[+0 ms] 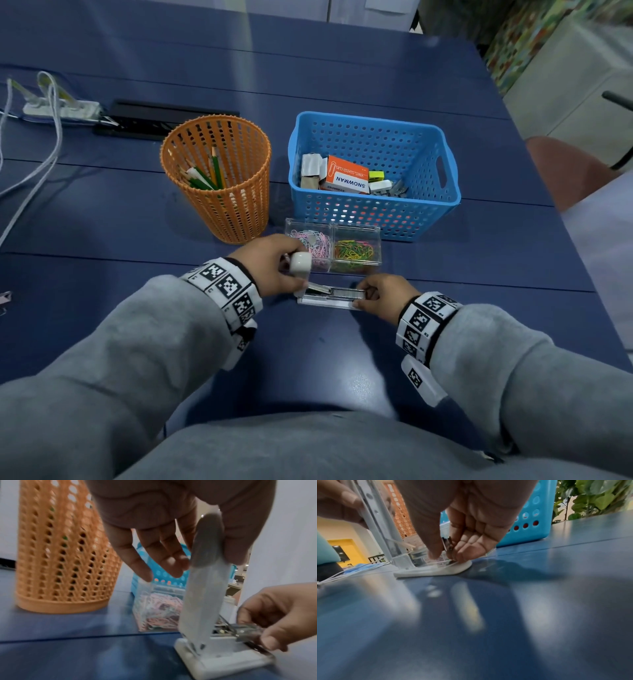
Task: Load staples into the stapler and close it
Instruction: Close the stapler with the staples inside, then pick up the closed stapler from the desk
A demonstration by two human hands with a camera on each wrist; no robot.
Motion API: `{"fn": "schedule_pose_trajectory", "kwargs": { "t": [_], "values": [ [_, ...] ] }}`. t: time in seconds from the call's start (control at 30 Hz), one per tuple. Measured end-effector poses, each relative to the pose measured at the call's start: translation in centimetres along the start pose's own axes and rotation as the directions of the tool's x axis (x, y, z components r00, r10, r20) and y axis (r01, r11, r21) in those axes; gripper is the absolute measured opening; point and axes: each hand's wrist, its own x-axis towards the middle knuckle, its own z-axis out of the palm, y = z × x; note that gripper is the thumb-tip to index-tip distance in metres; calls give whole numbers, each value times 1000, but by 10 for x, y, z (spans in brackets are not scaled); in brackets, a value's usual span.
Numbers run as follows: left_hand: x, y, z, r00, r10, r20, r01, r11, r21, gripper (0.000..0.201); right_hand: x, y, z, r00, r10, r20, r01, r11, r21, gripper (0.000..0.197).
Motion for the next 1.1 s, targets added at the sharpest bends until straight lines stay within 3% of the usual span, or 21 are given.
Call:
{"fn": "schedule_pose_trajectory", "kwargs": {
  "t": [0.17,0.37,0.57,0.67,0.73,0.83,0.93,1.1],
  "values": [
    [11,13,27,986,31,163,-30,999,-11,41,0,4,2,1000,26,7,-27,998,64,31],
    [22,23,54,971,59,230,-67,997,28,40,-1,7,4,1000,30,-8,-29,990,135,37],
    [28,20,67,958,-36,285,-22,980,198,40,-2,12,6,1000,0,4,0,994,113,39],
    [32,19,67,952,-88,292,4,960,279,39,-5,16,3,997,-26,69,17,992,126,47],
    [34,18,66,953,-108,283,18,953,304,41,-5,16,2,996,-37,85,26,991,129,41],
    [34,19,67,951,-116,286,17,945,328,40,-4,15,3,999,-22,44,14,983,184,27],
    [32,20,67,945,-113,308,-7,932,363,41,-2,14,5,1000,22,19,-27,961,275,28],
    [27,24,64,964,-90,251,16,960,281,33,-2,10,-3,995,47,87,-81,888,453,23]
  ]
}}
